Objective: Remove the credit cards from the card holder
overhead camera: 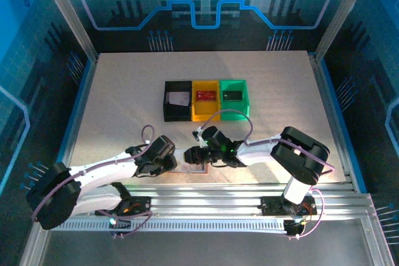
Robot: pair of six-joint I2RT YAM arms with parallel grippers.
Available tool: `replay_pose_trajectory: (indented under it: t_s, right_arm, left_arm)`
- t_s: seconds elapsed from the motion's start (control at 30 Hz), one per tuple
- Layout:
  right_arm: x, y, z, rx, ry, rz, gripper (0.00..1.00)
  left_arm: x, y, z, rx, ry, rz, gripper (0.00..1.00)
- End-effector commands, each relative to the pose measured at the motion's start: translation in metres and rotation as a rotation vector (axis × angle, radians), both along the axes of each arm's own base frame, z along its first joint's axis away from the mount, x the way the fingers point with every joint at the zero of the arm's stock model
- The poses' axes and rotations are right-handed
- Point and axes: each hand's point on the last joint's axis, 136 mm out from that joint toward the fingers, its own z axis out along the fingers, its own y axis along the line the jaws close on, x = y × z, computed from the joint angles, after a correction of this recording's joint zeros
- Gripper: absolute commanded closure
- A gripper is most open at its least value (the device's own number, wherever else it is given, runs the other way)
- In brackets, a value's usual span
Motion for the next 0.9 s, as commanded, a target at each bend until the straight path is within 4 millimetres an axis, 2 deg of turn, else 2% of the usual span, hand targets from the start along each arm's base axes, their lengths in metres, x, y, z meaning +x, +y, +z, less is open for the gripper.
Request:
replay_pose_trajectory:
  t_s: [0.0,0.7,0.77,0.87]
  right_arm:
    - [0.002,-0.003,-0.011,-0.07,0.021,-0.035,0.7]
    - [-0.005,-0.001,-0.043,-0.112,0.063,-0.026,0.7]
    - [-0.004,-0.007,-0.046,-0.141,0.057,-0.042,0.69]
    - [-0.001,-0.03,-0.053,-0.272,0.044,-0.094,0.69]
  left_arm:
    - [-0.012,-0.017,-0.025,-0.077,0.061,-0.03,0.62]
    - [-0.018,-0.028,-0.049,-0.088,0.085,-0.052,0.62]
    - [-0.018,-0.029,-0.05,-0.087,0.086,-0.052,0.62]
    - [-0.018,-0.03,-0.05,-0.091,0.085,-0.054,0.62]
